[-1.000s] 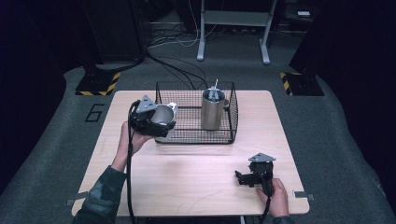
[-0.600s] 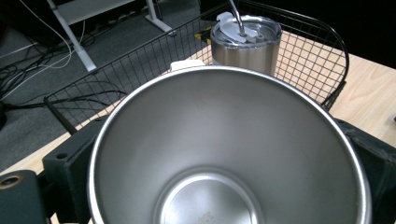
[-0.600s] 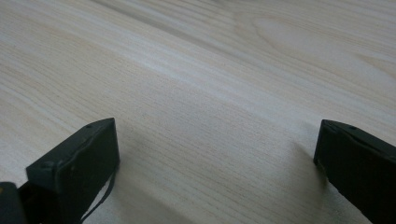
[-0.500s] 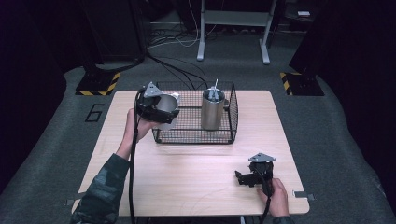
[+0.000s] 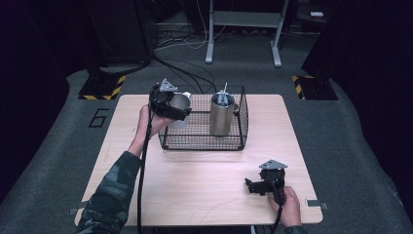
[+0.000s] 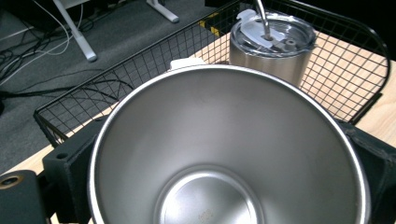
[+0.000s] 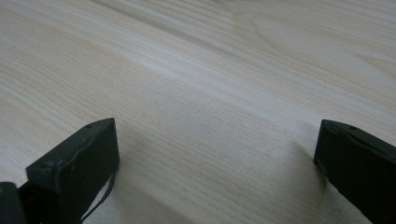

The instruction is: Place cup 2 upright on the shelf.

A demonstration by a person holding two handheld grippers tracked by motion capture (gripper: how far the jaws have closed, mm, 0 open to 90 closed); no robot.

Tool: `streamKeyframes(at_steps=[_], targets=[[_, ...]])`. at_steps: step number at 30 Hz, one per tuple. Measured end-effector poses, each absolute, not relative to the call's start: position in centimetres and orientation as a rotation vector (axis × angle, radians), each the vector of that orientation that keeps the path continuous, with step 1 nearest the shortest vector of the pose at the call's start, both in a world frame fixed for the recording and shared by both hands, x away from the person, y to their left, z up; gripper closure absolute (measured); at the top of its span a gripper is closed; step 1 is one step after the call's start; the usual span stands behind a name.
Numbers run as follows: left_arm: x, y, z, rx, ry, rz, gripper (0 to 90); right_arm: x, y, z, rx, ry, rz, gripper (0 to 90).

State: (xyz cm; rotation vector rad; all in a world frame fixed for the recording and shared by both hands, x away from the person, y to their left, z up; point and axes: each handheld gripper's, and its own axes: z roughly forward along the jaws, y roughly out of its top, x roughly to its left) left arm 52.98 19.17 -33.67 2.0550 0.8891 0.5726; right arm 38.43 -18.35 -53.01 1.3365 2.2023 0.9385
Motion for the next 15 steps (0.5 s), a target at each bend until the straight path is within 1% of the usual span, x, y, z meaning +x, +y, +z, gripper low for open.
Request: streamKeyframes(at_steps=[5,15], targets=[[54.1,18.6,-34.6,2.103,0.899,0.575,5.8,38.4,-18.4,-53.0,1.337,2.202,0.939,0.0],[56.0,17.8,-36.5,2.13,0.948,0.54,5.8,38.4,-18.4,-53.0,1.333,2.204,0.935,0.0]])
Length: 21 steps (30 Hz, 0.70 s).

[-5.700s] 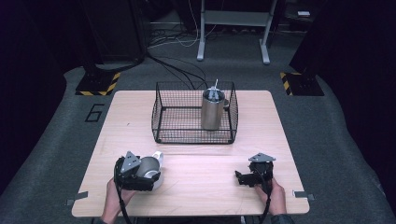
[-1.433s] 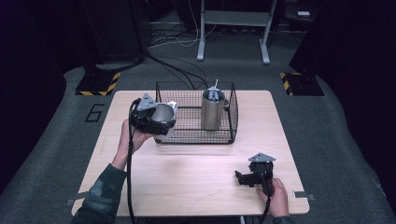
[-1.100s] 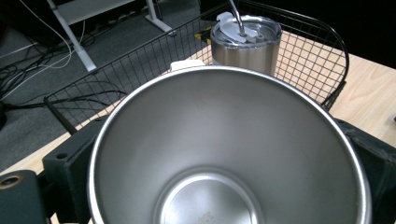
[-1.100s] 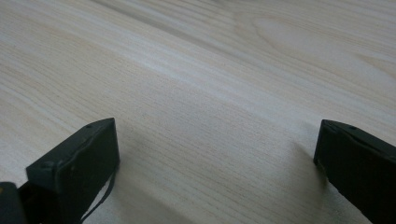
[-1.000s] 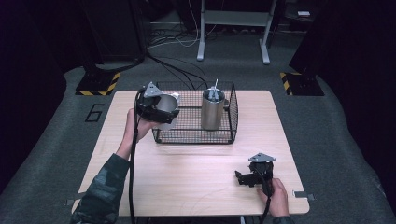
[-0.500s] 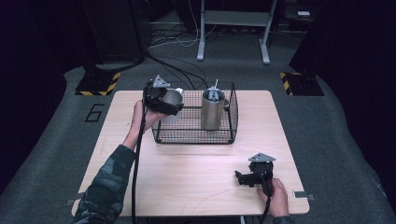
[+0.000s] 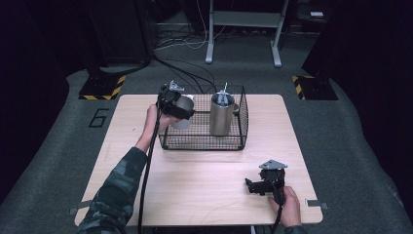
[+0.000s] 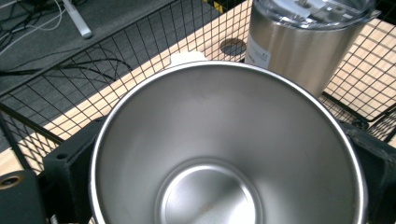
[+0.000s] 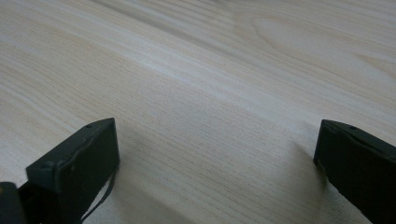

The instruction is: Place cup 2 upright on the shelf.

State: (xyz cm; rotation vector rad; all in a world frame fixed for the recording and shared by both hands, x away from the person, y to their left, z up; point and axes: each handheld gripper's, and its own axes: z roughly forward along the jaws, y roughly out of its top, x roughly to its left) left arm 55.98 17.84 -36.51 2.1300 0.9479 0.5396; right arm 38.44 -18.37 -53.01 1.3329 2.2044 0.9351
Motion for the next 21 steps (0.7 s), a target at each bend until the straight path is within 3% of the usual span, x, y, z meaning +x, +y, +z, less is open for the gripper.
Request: streamKeyframes(at_steps=[21], targets=[[58.5,15.5,-39.2,2.195,1.026,0.479,5.7,38.4,-18.4,-53.0,1.334,2.204,0.935,0.0]])
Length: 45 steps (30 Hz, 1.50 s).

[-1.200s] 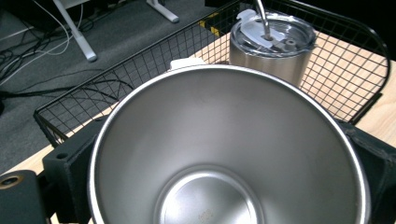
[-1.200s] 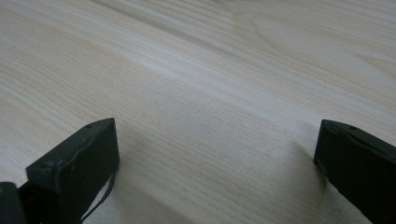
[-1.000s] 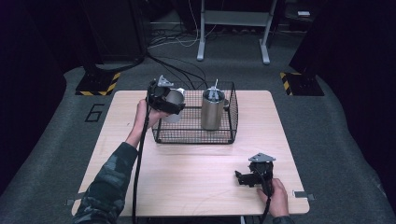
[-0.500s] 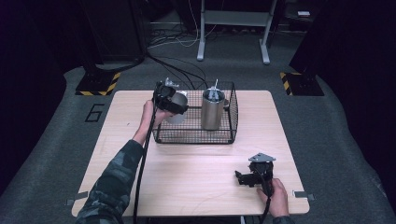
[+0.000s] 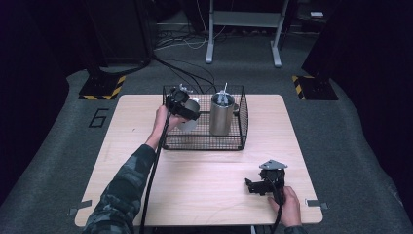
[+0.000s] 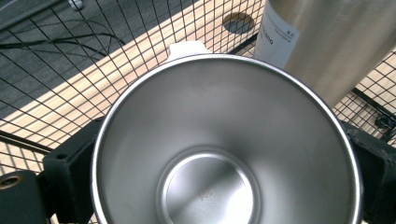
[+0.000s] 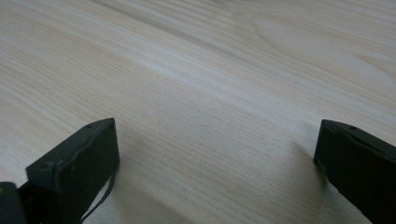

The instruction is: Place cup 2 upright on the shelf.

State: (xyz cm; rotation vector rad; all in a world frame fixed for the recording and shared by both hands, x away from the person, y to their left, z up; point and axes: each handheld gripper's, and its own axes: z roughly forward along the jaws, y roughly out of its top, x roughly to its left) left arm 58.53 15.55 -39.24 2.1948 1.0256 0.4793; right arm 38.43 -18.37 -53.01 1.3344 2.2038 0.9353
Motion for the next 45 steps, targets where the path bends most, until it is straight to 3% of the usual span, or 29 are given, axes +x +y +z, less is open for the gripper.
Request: streamKeyframes(at_steps=[45], targets=[[59.9,15.0,-42.8,2.275,1.164,0.366,5.4,38.4,-18.4,-53.0,1.338,2.202,0.938,0.0]])
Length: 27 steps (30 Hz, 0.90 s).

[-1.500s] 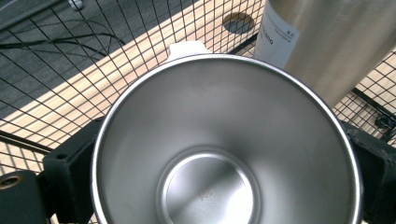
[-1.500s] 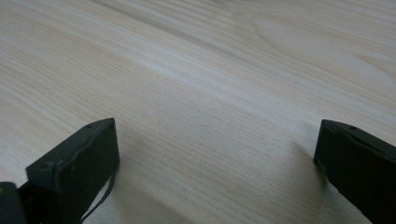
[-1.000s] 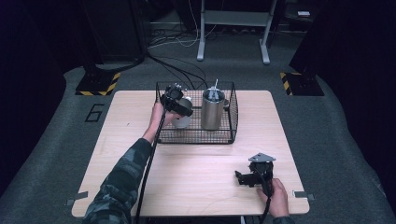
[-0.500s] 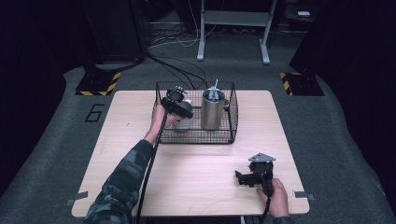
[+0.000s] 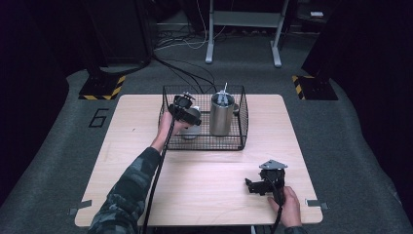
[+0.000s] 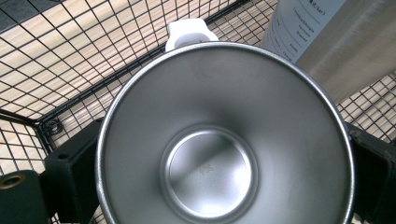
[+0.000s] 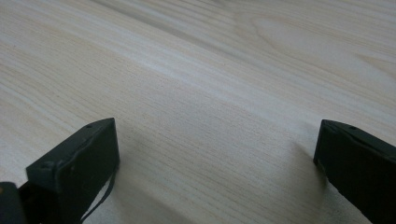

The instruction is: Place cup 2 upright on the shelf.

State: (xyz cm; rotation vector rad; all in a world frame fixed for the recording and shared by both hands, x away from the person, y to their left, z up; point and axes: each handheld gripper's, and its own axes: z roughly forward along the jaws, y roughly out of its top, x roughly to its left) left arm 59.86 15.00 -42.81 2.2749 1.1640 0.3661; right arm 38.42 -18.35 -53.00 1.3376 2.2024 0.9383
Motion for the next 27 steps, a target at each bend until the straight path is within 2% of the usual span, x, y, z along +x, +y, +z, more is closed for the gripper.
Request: streamKeyframes(at_steps=[11,15,27], targets=[[59.6,15.0,-42.8,2.28,1.185,0.377,4.9,38.4,-18.4,-53.0,1.335,2.203,0.938,0.0],[59.1,15.0,-41.9,2.252,1.169,0.4,0.2,38.4,-18.4,-53.0,1.335,2.203,0.938,0.0],[55.9,15.8,-38.5,2.173,1.058,0.433,0.1,38.4,-18.4,-53.0,1.332,2.204,0.935,0.0]])
